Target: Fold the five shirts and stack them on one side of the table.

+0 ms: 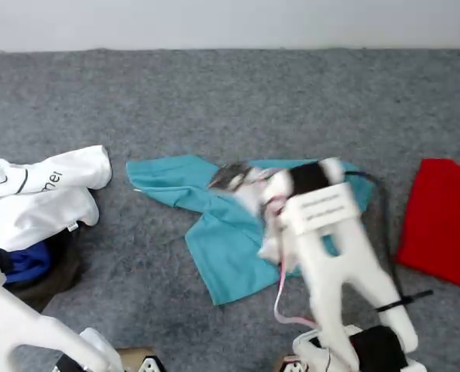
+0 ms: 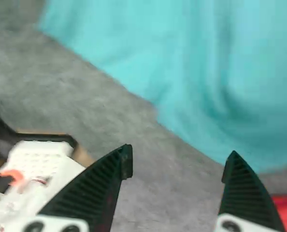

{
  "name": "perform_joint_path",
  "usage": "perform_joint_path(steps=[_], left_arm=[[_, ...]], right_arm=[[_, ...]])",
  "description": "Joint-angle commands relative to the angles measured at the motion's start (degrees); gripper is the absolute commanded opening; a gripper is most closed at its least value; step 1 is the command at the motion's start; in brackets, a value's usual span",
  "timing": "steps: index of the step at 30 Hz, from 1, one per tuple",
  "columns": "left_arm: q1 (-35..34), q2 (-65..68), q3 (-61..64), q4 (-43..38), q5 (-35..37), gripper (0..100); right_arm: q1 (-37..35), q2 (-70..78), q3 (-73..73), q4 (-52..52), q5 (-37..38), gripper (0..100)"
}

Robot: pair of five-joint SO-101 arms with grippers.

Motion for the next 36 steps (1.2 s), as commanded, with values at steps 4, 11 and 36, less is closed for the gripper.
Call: perform_joint_path(steps=[4,11,36], left_arm=[[0.1,-1.1,-0.2,0.7,-0.3,21],[0.1,-1.1,-0.2,0.9,-0.3,21],[0.0,-1.1,-0.4,0.9,-0.3,21]], right_arm=[[-18.1,-0.4,9.6,-13.0,-12.9,29.5],[-25.9,7.3,11.8,-22.4,-18.4,29.6],[-30.7,30.2,5.4,-29.5,-18.9,6.5]])
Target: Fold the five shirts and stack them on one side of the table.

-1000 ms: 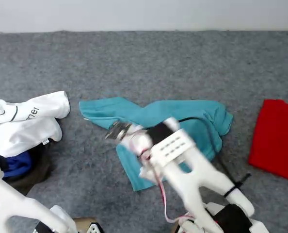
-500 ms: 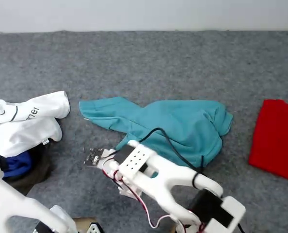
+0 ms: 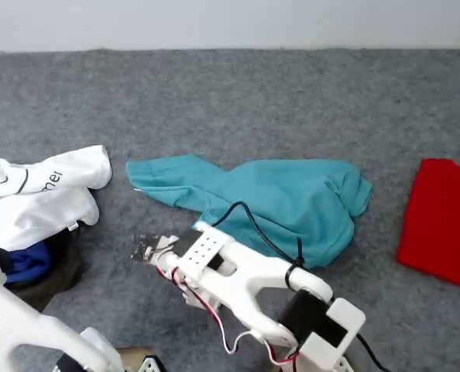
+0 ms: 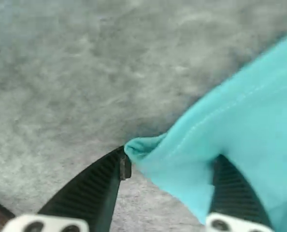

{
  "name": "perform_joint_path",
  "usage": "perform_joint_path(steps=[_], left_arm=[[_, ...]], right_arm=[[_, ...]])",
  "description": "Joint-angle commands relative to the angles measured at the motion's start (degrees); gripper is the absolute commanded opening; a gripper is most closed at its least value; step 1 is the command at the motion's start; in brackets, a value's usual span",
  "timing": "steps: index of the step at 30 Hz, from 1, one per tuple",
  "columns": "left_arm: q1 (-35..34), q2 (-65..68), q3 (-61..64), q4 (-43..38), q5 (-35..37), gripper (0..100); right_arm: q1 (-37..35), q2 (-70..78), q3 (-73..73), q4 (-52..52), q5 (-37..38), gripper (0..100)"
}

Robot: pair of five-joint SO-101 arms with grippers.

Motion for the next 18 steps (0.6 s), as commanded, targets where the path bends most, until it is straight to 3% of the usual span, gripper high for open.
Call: perform_joint_path(steps=[1,9,18], left_arm=[[0.1,-1.1,-0.4,0.9,-0.3,21],[0.2,-1.1,-0.5,0.9,-0.3,21],[6.6,-3.2,-0.6,0.9,-0.4,21]], right_arm=[[-0.3,2.6,-0.6,-0.1,0.3,2.2],[8.2,-2.2,-2.5,8.7,6.9,1.0],[21.3,-29.3,-5.5,27.1,18.8,0.9]])
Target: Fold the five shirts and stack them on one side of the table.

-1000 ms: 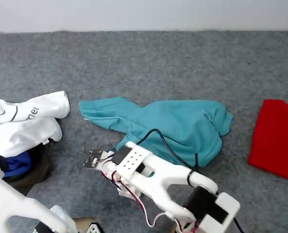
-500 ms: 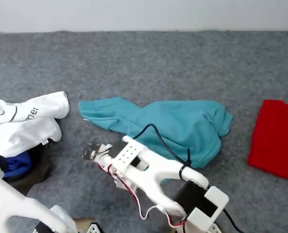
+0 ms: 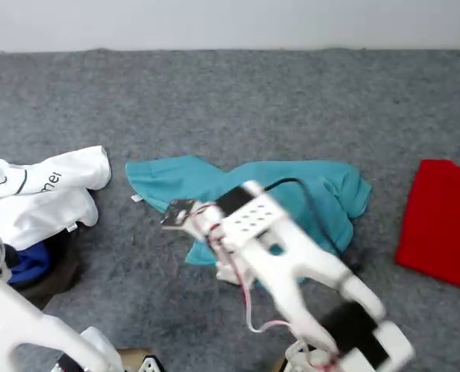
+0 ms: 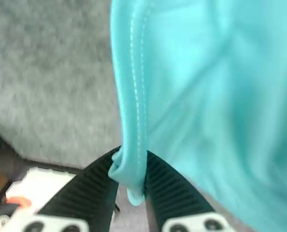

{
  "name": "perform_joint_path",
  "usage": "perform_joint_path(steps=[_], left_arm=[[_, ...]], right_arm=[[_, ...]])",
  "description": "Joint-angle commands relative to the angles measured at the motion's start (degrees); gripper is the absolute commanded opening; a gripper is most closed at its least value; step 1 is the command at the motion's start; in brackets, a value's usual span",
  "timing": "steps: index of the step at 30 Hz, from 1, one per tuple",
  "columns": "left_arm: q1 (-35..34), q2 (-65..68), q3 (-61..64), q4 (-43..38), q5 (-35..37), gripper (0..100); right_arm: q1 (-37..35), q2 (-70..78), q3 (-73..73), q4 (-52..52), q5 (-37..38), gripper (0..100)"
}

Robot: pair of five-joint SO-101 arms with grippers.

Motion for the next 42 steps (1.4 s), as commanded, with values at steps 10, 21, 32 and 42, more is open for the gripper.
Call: perform_joint_path(steps=[10,21,32,42], left_arm=[[17.9,-12.3,0.1,0.7,-0.2,21],[35.4,-16.8,14.3,-5.0,-0.2,22],[57.6,-16.5,27.5,-14.6,-5.9,22],[62.1,-0.4,27.5,-21.8,-9.2,24]], right_arm=[[27.4,-39.7,4.0,12.1,25.4,0.9],[58.6,-62.3,17.8,11.8,48.6,1.0],[61.6,-67.8,21.9,9.5,43.8,1.0],[60.5,-67.8,22.0,9.5,36.4,1.0]])
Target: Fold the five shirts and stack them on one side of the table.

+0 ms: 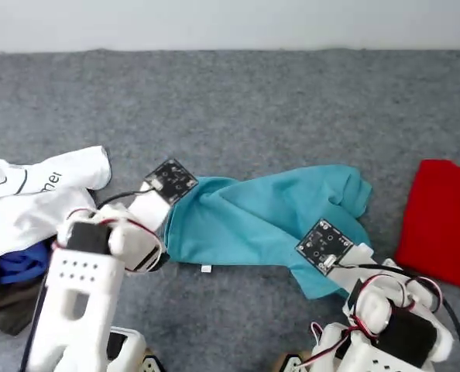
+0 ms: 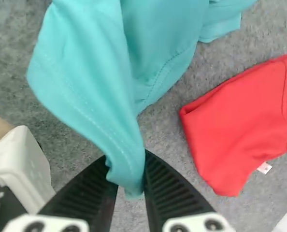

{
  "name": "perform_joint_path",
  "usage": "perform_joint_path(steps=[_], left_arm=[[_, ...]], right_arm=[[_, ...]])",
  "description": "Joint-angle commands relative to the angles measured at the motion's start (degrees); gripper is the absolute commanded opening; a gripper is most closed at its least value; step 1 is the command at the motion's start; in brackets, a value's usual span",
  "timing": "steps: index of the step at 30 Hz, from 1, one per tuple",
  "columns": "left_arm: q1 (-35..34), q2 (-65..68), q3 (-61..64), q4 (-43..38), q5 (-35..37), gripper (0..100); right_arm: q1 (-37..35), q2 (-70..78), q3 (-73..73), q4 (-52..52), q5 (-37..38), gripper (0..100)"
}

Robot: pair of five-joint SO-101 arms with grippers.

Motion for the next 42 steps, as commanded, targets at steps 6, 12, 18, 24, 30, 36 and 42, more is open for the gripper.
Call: perform_joint_path(steps=[6,12,18,24,30,36,42], left_arm=[[5.6,20.4,-11.6,-1.1,-1.1,24],[7.3,34.0,-19.2,-1.2,-1.3,24],[5.5,45.4,-21.7,-1.7,-4.1,24],[0.9,51.1,-24.9,-3.2,-4.2,24],[2.7,52.1,-25.7,-3.3,-3.9,23],[6.3,51.6,-25.9,-2.8,-4.0,13],[0.5,47.8,-29.0,1.5,-4.1,12]], right_arm=[[-3.6,-0.3,-0.3,0.1,-8.5,1.0],[-4.2,-0.3,-0.3,0.6,-11.3,1.0],[-4.1,-0.3,-0.3,0.7,-11.3,1.0],[-4.1,-0.3,-0.4,0.7,-11.3,1.0],[-4.3,-0.3,-0.4,0.3,-11.3,1.0],[-4.3,-0.3,-0.4,0.2,-11.2,1.0],[-4.2,-0.3,-0.4,0.2,-11.2,1.0]])
